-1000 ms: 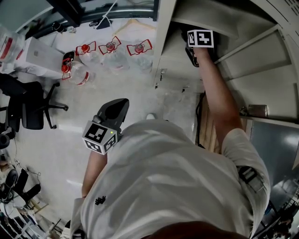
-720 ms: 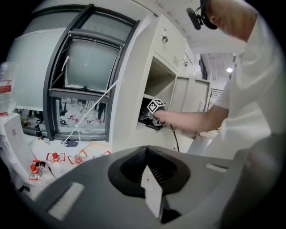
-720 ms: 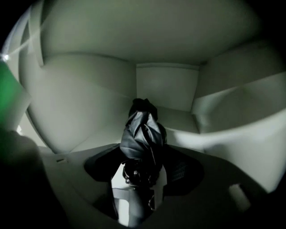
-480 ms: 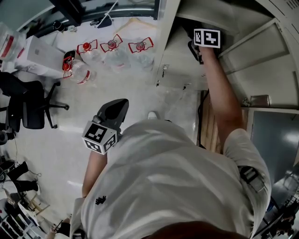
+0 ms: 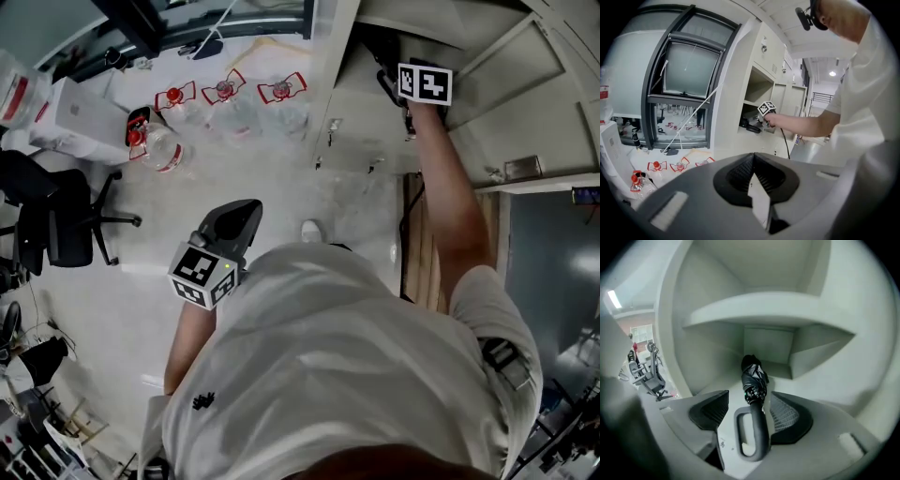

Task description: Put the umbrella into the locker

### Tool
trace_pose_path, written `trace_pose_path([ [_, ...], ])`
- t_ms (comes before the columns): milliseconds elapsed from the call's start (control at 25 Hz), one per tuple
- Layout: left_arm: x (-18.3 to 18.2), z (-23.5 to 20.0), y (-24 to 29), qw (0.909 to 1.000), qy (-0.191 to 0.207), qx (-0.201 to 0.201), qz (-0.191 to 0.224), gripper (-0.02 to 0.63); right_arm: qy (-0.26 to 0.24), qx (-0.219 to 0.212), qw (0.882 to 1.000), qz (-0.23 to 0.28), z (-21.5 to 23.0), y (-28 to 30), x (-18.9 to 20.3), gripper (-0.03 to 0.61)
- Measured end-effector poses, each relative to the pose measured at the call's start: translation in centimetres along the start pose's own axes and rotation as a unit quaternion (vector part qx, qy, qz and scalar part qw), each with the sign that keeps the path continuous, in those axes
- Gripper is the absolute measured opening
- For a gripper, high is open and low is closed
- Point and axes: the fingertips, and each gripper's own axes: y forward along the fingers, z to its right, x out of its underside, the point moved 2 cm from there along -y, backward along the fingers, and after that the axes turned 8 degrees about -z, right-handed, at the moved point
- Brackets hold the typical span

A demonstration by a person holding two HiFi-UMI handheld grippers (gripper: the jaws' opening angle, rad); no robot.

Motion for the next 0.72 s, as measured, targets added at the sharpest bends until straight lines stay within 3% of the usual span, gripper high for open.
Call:
trace_pose_path([
  [240,1.1,0.6,-2.3,0.9998,0.011,0.014,0.003,0.055,0.012,0.003,1.000,0.018,-1.5,-4.2,2.0,0.248],
  [480,2.6,1.5,-4.8,0.9994,0.024,0.024,0.007,0.055,0.015,0.002,0.999,0.040,-3.9,-8.5,4.4,0.141],
  [720,4.0,2.3,-7.5,0.9991,0.028,0.027,0.016,0.055,0.015,-0.005,0.999,0.047,-6.8,-12.0,7.1,0.080],
])
